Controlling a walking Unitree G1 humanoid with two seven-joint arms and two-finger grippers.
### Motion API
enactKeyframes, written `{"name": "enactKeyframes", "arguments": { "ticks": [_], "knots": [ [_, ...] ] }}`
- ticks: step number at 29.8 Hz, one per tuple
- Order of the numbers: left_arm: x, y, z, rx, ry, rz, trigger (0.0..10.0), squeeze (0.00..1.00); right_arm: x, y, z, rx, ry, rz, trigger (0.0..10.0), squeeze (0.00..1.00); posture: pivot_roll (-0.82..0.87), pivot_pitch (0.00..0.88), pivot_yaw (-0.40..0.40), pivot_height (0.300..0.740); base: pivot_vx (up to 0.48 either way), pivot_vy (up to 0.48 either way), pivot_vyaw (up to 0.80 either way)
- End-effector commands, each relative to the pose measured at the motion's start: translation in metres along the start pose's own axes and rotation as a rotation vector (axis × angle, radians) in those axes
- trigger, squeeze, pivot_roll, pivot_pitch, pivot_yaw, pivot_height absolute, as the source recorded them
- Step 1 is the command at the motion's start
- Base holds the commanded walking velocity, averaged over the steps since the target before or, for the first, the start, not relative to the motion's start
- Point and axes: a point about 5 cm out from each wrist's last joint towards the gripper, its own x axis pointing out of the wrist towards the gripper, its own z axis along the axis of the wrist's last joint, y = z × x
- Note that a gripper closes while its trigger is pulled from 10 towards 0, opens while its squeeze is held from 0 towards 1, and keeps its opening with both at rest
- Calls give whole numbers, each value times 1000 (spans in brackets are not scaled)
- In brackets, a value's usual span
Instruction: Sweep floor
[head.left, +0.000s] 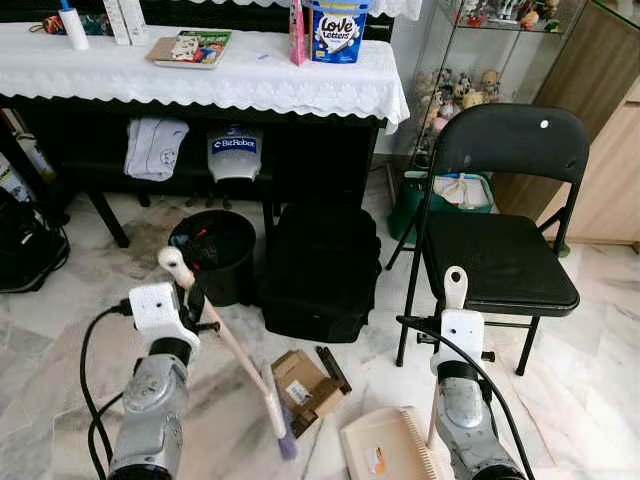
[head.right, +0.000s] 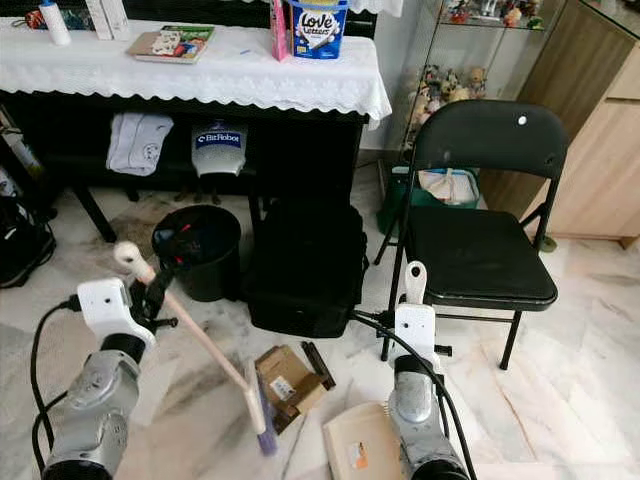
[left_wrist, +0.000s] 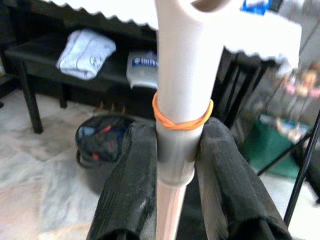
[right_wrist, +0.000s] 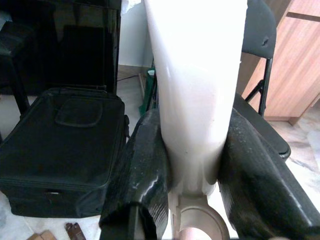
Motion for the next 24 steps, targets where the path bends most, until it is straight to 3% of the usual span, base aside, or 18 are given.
{"name": "enactKeyframes", "arguments": {
  "ticks": [1,7,12,20,24],
  "knots": [
    [7,-3,20,-66,-75,-10,10000,0,2,-2,2,-3,-11,-2,10000,0,79,95,-43,740,0,0,0],
    [10,-5,24,-170,-77,-16,10000,0,2,-2,3,-1,-9,-5,10000,0,77,95,-41,740,0,0,0],
    [7,-11,16,-206,2,-91,10000,0,2,-2,3,-1,-9,-6,10000,0,76,98,-40,740,0,0,0],
    [3,-20,6,-139,85,-172,10000,0,2,-2,2,-2,-6,-7,10000,0,79,101,-40,740,0,0,0],
    [-1,-28,-2,-57,138,-246,10000,0,2,-2,2,-2,-5,-8,10000,0,78,101,-40,740,0,0,0]
  ]
}}
